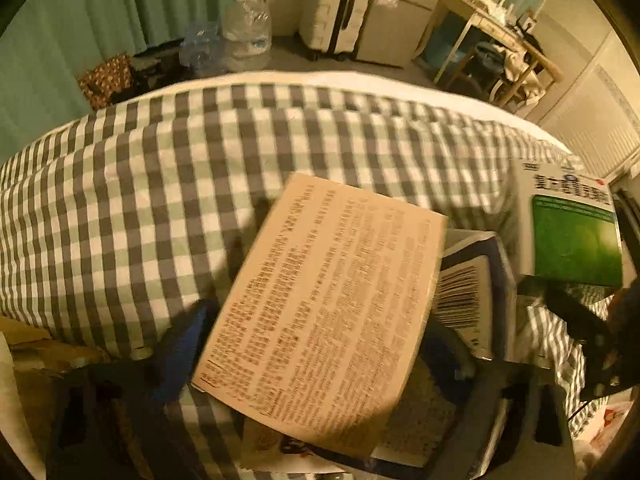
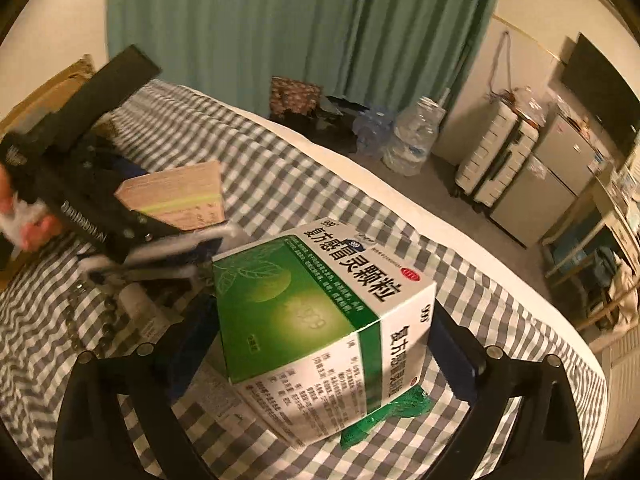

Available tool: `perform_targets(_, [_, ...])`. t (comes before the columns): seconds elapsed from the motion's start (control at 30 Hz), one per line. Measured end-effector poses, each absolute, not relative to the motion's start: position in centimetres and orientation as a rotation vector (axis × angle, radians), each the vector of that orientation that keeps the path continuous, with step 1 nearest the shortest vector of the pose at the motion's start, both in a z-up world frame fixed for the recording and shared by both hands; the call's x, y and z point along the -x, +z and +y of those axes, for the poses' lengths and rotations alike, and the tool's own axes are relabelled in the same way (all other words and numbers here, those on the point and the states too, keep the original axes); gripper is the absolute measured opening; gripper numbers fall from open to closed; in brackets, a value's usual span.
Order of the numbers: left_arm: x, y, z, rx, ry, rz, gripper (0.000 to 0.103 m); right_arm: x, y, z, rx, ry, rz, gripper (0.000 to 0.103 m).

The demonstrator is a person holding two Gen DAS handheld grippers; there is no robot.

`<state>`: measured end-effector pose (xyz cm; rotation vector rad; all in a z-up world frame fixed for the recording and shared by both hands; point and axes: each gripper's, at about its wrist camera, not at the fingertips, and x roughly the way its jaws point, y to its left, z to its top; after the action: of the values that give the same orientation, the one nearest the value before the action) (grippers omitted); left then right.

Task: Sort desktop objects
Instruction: 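Grasp and lift the tan box with left tool while right tool lifts green medicine box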

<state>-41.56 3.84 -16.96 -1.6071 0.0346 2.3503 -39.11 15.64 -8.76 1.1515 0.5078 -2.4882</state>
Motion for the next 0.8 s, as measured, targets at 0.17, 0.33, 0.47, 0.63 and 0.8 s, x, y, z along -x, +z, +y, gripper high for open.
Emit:
perform_targets(0.17, [40.3,-15.7,5.1,1.600,2.389,0.108,0.086,39.0,-8.5,15.7,-1.176,-2.544,0.428,0.097])
perform_targets(0.33, [38.7,-13.9,4.5,1.581,2.480,0.103,0.084,36.6,-7.5,17.0,-1.217,-2.577,0.264,0.095])
perform_targets(0.47, [36.1,-11.2,4.3,1.535,2.533,0.082,0.067,32.4,-5.5,18.3,-1.197,-2.614,0.113,0.095])
perform_targets(0.63, [32.2,-9.2,4.3,1.518,2.505,-0.002,0.050,27.3,-3.7,18.9,-1.176,-2.626,-0.044,0.094])
perform_targets(0.8, [27.2,-11.9,4.7,1.563,2.468,0.014,0.049,22.6,-3.3,17.5,-1.211,-2.615,-0.054,0.094])
